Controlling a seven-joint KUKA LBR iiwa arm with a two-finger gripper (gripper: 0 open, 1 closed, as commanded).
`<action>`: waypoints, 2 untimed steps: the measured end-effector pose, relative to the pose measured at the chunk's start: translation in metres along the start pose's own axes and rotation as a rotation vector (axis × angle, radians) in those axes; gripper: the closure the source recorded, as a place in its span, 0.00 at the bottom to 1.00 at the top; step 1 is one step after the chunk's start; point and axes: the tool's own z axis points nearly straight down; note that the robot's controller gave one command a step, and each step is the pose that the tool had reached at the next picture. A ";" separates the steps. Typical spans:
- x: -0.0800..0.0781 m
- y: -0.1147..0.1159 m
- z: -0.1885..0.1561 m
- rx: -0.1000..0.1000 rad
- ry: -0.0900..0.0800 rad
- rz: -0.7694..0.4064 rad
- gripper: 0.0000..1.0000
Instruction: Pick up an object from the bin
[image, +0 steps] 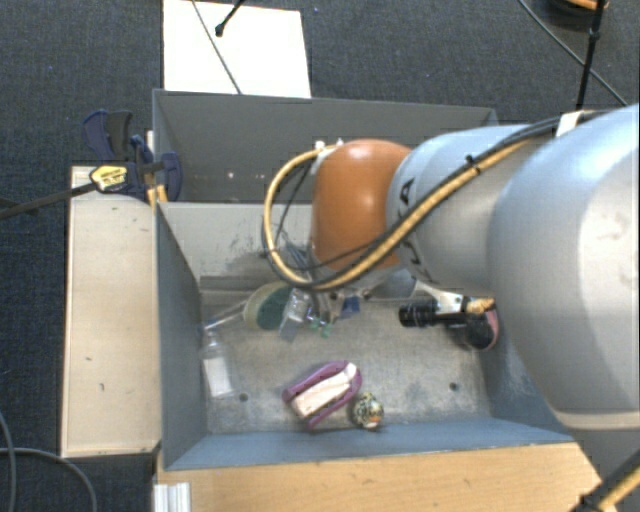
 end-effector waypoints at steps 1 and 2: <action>0.002 0.013 -0.016 0.001 0.001 0.023 1.00; 0.000 0.007 -0.042 0.000 -0.001 0.115 1.00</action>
Offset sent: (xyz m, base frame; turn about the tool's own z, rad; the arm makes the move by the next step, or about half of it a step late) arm 0.0016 0.0116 0.0151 0.0260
